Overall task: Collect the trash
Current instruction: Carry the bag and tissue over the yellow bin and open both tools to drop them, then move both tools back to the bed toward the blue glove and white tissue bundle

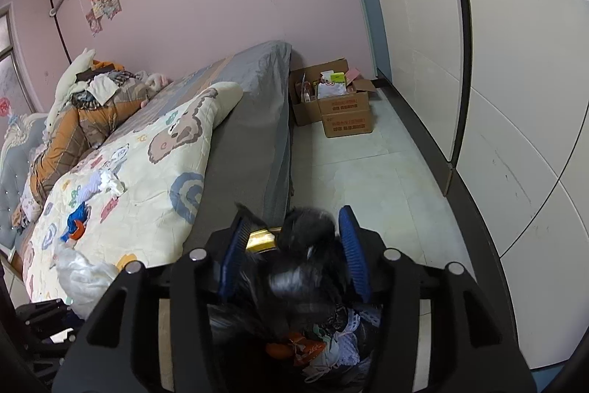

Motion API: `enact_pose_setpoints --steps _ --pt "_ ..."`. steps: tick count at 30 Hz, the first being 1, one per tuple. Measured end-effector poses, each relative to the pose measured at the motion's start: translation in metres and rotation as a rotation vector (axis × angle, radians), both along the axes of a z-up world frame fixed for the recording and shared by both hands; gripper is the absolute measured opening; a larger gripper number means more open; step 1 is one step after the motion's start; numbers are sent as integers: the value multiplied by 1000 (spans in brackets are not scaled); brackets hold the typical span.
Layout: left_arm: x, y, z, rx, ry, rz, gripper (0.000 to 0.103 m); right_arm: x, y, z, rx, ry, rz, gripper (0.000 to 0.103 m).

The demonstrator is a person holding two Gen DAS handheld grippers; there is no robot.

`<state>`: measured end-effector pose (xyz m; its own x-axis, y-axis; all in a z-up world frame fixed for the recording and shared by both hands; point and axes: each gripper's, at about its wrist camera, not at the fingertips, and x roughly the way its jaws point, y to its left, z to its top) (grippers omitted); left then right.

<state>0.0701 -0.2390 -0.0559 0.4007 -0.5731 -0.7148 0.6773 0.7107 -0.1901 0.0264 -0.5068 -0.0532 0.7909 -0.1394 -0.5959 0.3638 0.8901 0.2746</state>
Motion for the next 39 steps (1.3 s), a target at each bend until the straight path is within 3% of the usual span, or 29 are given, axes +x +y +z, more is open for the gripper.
enact_pose_setpoints --steps 9,11,19,24,39 --pt "-4 4 4 -17 -14 9 58 -7 -9 7 16 -31 -36 53" --pt "-1 6 5 -23 -17 21 61 -9 -10 8 20 -41 -38 54" --pt "17 28 12 -42 -38 107 69 0 0 12 45 -72 11 59" --pt "27 54 22 -35 -98 176 78 18 22 20 35 -81 86 64" --pt "98 187 34 -52 -107 465 81 117 133 45 -24 -106 328 69"
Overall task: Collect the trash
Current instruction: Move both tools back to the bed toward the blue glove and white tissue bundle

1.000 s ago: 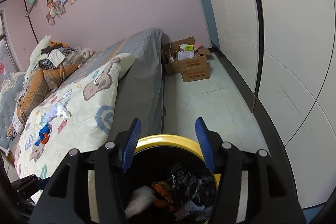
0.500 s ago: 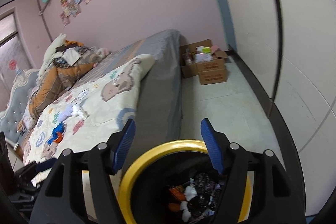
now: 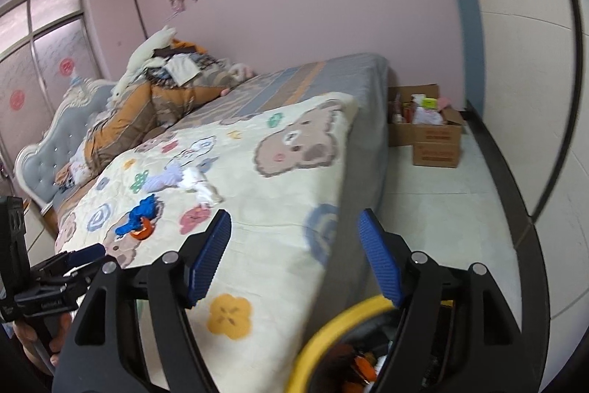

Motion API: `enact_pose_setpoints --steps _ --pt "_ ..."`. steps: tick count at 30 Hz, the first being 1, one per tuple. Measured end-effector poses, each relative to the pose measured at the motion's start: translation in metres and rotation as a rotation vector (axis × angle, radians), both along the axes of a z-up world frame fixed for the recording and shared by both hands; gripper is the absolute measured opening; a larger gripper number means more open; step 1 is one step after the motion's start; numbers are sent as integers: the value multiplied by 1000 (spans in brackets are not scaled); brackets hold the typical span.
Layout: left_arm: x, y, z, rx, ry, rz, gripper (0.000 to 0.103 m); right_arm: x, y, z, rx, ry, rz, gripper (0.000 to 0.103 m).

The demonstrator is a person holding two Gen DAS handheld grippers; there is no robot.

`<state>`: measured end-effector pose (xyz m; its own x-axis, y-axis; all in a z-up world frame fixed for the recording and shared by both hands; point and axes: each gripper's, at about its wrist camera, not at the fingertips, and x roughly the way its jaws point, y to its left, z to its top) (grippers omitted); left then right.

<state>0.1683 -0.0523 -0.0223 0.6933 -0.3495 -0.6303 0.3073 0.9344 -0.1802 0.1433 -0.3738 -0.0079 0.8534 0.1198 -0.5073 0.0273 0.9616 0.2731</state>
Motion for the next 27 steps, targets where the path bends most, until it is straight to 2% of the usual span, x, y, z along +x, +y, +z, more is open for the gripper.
enact_pose_setpoints --steps 7,14,27 --pt "33 63 -1 3 13 124 81 58 55 -7 -13 35 89 69" --pt "65 114 -7 19 38 207 81 111 108 -23 -48 72 165 69" --pt "144 167 -39 36 133 305 81 210 177 -66 -185 168 225 69"
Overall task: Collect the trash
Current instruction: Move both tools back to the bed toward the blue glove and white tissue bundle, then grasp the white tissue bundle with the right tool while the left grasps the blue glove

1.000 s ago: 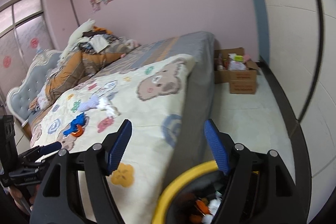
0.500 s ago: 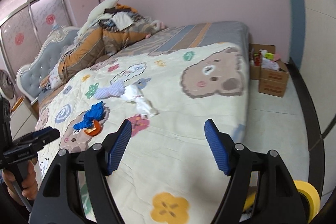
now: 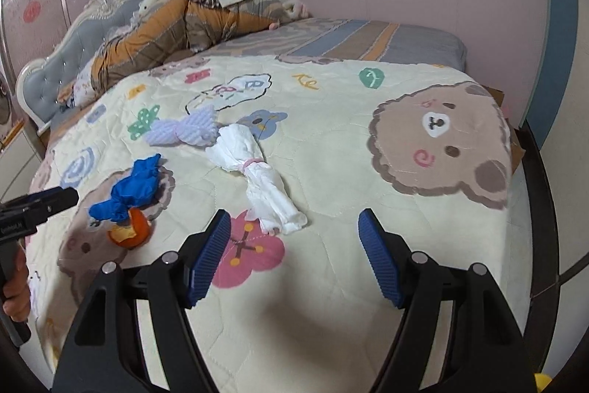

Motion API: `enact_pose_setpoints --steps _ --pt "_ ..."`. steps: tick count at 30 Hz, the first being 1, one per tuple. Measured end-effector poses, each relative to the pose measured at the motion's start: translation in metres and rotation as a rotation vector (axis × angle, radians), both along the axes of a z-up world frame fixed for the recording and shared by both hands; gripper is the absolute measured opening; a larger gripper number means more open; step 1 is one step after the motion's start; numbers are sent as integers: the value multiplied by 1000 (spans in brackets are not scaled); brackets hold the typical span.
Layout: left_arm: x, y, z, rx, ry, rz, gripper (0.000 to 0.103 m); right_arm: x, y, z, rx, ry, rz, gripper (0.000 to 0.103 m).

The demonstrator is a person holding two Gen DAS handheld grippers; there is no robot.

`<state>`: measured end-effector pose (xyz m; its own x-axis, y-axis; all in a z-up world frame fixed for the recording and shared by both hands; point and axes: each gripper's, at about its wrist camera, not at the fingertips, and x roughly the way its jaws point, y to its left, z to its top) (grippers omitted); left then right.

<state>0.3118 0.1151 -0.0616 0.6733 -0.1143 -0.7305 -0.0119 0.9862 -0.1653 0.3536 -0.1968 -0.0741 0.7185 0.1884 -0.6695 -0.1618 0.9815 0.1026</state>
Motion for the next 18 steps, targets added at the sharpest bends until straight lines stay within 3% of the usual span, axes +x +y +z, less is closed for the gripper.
enact_pose_setpoints --steps 11,18 --pt "70 16 -33 -37 105 29 81 69 25 -28 -78 67 10 69" --pt "88 12 -52 -83 137 -5 80 90 50 -38 -114 84 67 69"
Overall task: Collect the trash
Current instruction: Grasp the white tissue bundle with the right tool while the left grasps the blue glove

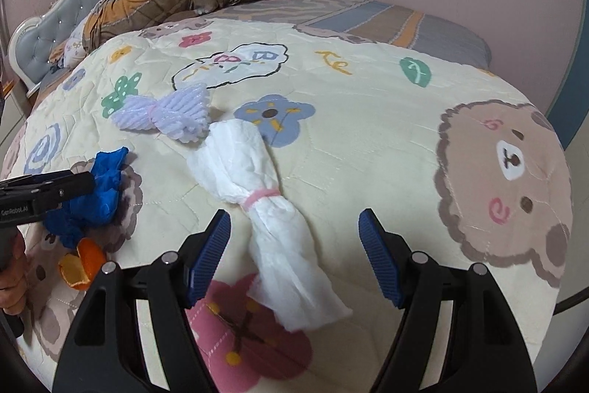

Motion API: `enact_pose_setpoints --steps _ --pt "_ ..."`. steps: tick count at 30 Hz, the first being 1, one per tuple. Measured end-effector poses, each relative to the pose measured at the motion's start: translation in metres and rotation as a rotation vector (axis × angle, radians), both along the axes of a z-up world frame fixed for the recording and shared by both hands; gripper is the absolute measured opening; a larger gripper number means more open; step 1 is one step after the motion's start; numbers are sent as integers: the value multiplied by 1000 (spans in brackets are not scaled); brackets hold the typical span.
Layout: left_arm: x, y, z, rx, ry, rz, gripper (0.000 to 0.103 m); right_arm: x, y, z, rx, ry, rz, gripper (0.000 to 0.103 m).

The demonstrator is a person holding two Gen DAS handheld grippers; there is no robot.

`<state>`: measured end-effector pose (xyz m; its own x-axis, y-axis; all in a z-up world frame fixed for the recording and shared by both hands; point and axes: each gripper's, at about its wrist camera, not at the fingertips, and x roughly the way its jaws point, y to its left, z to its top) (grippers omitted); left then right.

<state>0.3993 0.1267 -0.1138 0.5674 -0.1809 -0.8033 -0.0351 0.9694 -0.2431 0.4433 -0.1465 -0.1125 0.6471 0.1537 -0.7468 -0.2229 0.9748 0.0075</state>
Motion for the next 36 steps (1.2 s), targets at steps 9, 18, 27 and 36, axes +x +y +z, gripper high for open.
enact_pose_setpoints --steps 9,18,27,36 --pt "-1 -12 -10 -7 4 -72 30 19 27 -19 -63 44 26 56" --pt "-16 -25 7 64 -64 -110 13 21 31 -15 -37 64 16 20" --pt "-46 -9 40 21 -122 -92 13 -21 18 25 32 7 25 20" --pt "-106 -13 78 10 -194 -95 13 -84 1 63 90 -24 38 20"
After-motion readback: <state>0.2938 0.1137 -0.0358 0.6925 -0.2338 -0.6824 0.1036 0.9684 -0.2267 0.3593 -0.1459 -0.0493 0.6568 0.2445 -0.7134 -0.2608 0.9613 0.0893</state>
